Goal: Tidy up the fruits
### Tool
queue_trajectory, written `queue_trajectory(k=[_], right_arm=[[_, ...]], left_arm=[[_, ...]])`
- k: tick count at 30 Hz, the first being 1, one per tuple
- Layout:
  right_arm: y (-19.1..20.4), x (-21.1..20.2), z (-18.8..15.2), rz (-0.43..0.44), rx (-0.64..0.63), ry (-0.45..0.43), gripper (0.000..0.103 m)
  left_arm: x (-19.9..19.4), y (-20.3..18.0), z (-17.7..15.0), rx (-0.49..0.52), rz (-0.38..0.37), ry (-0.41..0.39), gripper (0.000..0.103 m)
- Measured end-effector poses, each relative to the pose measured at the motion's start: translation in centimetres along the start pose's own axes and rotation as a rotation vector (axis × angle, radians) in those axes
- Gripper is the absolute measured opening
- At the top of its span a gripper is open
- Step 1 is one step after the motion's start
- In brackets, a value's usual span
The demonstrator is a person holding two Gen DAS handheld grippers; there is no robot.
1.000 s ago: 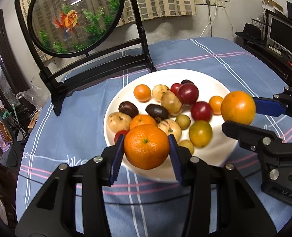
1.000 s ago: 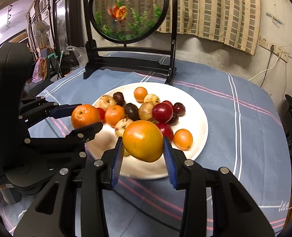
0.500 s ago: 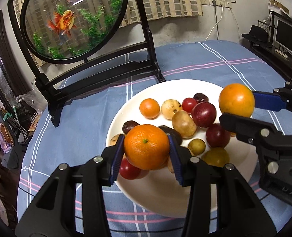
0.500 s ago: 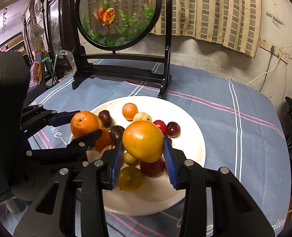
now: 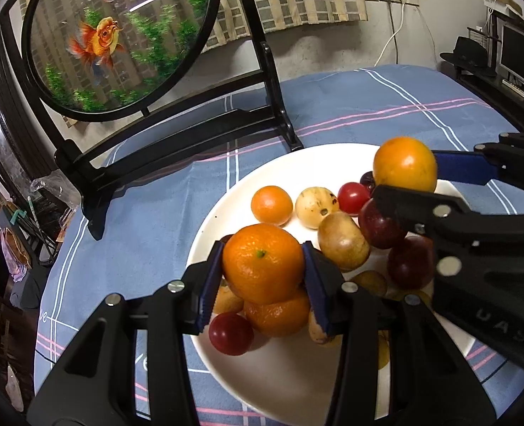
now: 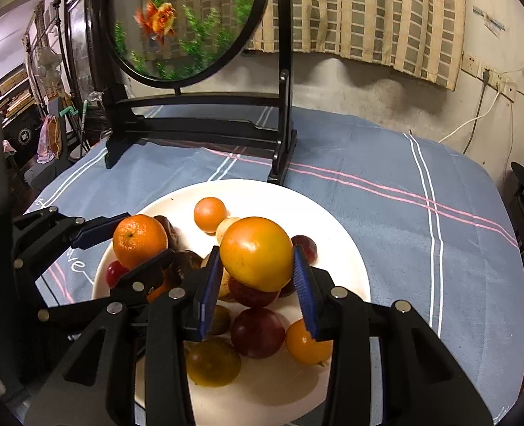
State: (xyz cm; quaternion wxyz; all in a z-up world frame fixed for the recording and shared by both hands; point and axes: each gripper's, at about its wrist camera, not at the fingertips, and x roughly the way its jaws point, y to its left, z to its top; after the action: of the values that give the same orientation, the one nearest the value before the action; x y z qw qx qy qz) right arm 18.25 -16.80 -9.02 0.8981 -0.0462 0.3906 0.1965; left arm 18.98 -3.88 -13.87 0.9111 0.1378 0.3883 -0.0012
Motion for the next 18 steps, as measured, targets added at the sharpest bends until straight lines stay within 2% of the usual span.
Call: queue_trajectory(k=[2, 3, 4, 6, 7, 15, 18], right_arm=[[0.1, 0.7, 0.0, -0.008, 0.000, 0.030, 0.040], [0.2, 0.9, 0.0, -0.013, -0.006, 0.034, 0.044], [0.3, 1.0, 0.1, -0.012, -0.014, 0.035, 0.046], [0.3, 0.7, 0.2, -0.033, -0.003, 0.008, 0.061], [0.3, 0.6, 0.4, -0.018, -0.001, 0.002, 0.061], [0.3, -0.2, 0.5, -0.004, -0.006, -0.013, 0.061], [0.0, -1.1, 0.6, -0.002, 0.010, -0.030, 0.061]], left_arm=[[0.2, -0.1, 0.0, 0.002, -0.004, 0.000, 0.047], [0.3, -0.2, 0.0, 0.004, -0.002, -0.005, 0.048], [0.2, -0.3, 0.0, 0.008, 0.004, -0.014, 0.055], [0.0, -0.3, 0.1, 0.016, 0.027, -0.037, 0.067], [0.0, -0.3, 0.1, 0.014, 0.021, -0.039, 0.072], [0.0, 0.0, 0.0, 0.013, 0.017, -0.054, 0.077], [-0.6, 0.0, -0.2, 0.018, 0.037, -0.081, 0.089]])
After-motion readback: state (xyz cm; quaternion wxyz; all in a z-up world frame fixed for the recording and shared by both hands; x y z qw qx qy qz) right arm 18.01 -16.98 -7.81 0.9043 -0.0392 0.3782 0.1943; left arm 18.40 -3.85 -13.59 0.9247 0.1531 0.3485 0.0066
